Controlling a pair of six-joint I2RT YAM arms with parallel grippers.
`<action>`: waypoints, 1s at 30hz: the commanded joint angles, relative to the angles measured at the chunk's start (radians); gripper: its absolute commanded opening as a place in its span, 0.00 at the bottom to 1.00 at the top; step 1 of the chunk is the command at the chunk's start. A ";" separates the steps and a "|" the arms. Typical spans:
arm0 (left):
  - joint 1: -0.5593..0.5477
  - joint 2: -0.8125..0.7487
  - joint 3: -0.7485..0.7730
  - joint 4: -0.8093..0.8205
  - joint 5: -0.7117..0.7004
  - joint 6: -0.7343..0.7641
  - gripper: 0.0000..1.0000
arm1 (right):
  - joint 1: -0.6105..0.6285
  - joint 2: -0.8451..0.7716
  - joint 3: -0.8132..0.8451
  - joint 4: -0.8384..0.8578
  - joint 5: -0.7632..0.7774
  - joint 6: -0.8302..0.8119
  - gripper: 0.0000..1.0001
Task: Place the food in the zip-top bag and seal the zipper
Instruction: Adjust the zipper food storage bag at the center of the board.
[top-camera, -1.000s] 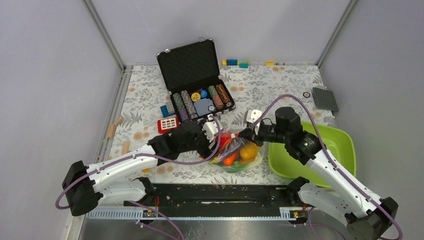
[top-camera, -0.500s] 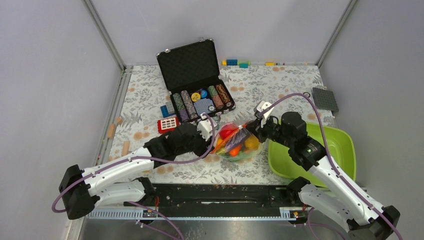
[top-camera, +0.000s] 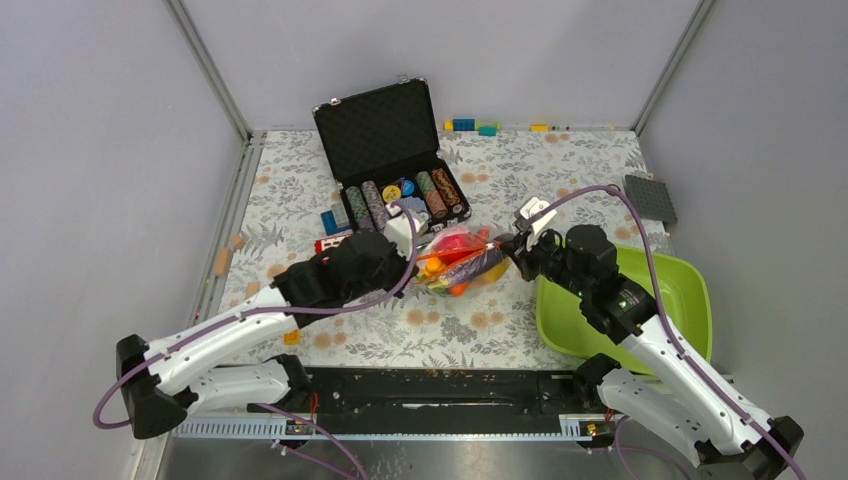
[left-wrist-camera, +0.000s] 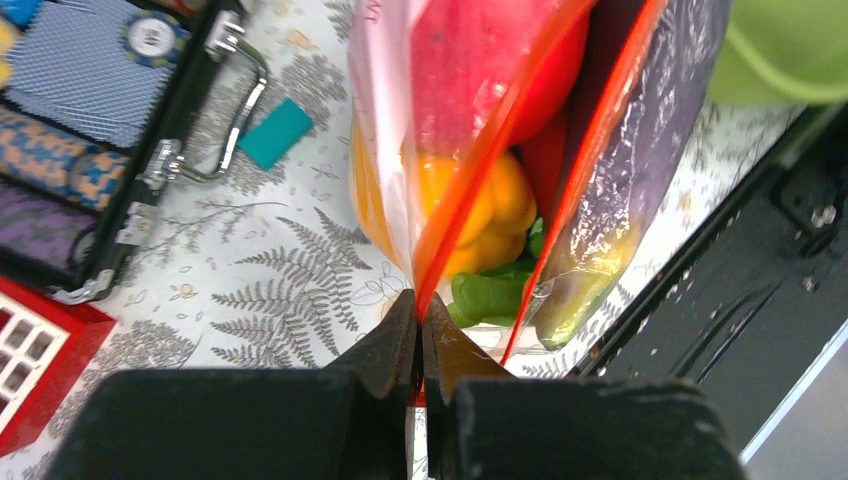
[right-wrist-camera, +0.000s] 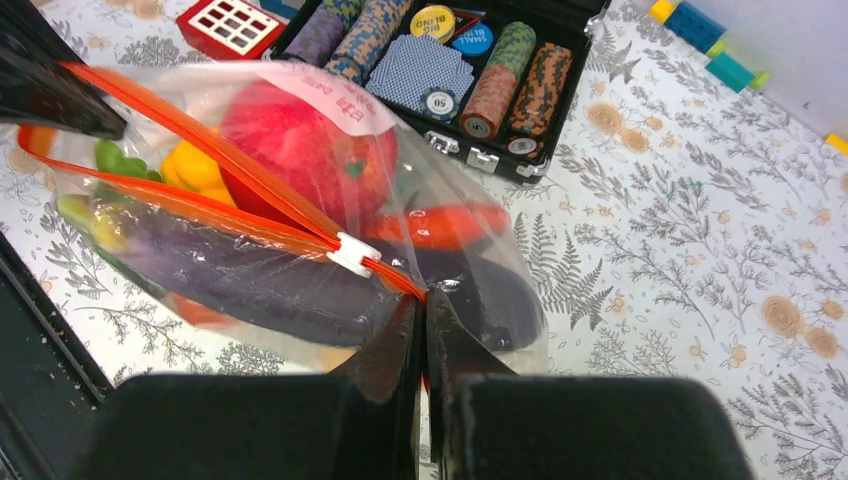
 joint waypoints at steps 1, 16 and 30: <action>0.007 -0.105 0.055 -0.186 -0.193 -0.053 0.00 | -0.021 -0.038 0.080 0.064 0.163 -0.061 0.00; 0.007 -0.058 0.093 -0.206 0.063 -0.014 0.00 | -0.022 0.108 0.110 -0.210 -0.460 -0.402 0.32; 0.007 -0.078 0.123 -0.157 0.230 0.034 0.00 | -0.015 0.272 0.321 -0.265 -0.741 -0.645 0.95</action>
